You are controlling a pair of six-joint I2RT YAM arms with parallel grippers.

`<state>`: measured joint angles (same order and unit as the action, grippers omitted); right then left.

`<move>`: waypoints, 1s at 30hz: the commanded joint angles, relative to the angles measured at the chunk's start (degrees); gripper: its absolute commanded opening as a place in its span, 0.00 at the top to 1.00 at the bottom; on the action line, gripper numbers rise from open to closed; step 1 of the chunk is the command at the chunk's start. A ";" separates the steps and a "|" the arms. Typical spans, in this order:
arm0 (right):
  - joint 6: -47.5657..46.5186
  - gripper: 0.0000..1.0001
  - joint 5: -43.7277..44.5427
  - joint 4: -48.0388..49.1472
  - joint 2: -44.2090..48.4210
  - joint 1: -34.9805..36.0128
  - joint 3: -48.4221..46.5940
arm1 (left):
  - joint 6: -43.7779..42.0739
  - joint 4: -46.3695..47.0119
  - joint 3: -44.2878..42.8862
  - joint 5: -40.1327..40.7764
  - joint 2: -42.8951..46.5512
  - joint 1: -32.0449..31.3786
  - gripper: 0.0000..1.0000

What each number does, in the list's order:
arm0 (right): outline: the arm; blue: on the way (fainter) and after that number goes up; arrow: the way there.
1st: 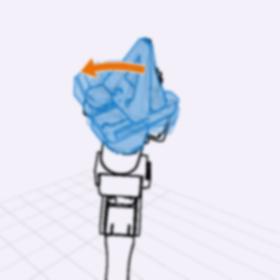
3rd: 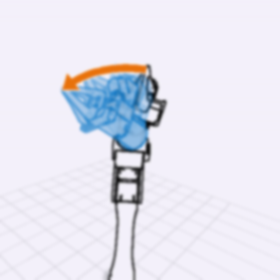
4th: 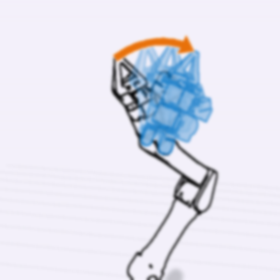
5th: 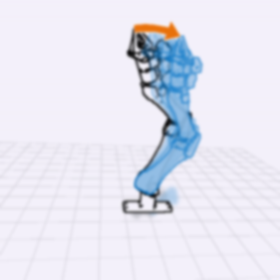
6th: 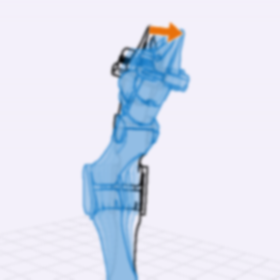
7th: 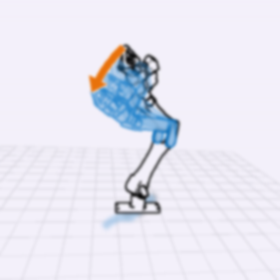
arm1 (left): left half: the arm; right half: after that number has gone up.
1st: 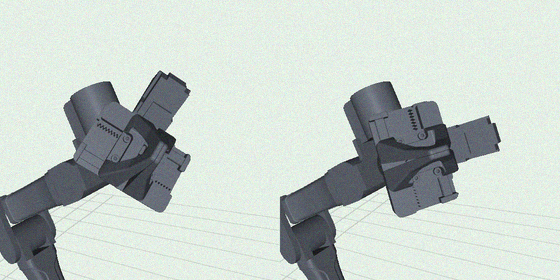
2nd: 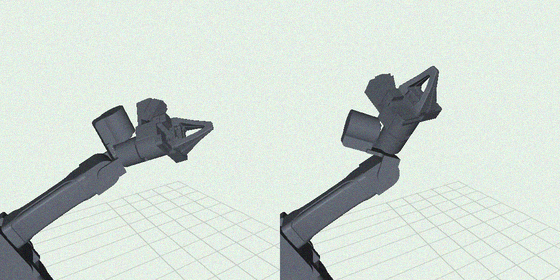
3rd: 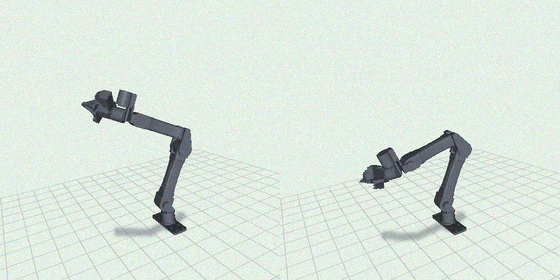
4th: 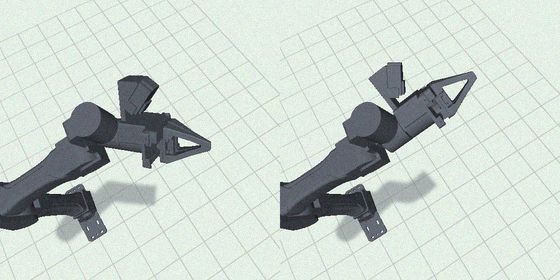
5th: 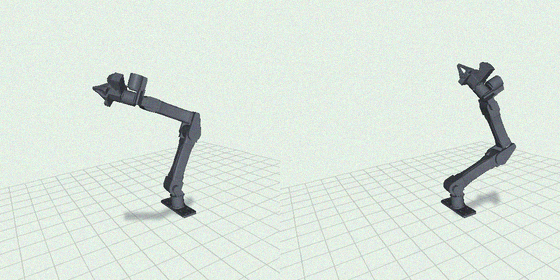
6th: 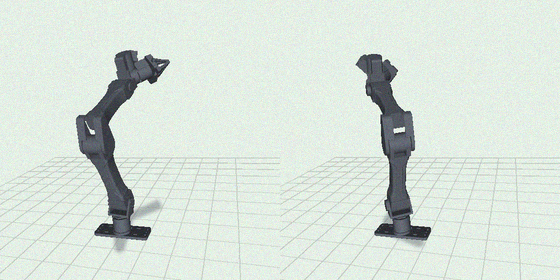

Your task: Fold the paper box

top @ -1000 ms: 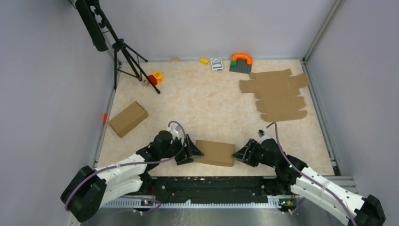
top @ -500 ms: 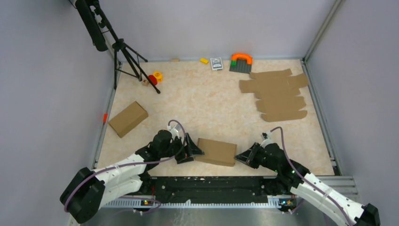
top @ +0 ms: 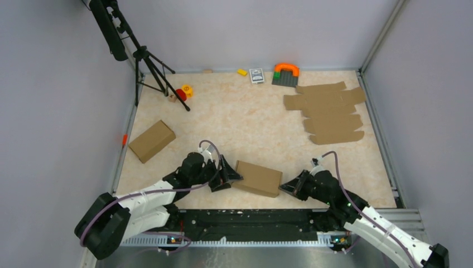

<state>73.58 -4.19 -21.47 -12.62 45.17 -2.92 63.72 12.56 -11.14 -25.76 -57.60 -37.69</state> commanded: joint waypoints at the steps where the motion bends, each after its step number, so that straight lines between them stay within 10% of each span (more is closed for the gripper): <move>1: -1.69 0.96 0.71 -4.15 -2.67 -0.35 0.62 | 1.47 8.90 -1.70 -1.88 -1.46 1.92 0.01; 14: -1.89 0.95 0.39 -3.48 -2.83 -0.43 0.35 | 7.41 23.54 -0.72 -10.58 -11.25 2.07 0.27; 22: -6.42 0.59 2.68 -7.86 -2.44 -0.43 -7.65 | 4.38 14.08 -2.15 -8.11 -4.82 4.26 0.51; 30: -13.17 0.53 8.84 -14.32 -6.01 -0.43 -19.49 | -3.98 -2.95 -9.90 -8.17 2.95 17.51 0.52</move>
<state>65.49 0.14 -32.29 -17.41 45.08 -15.59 66.59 18.59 -14.70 -34.33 -59.05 -27.16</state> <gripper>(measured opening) 0.466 0.570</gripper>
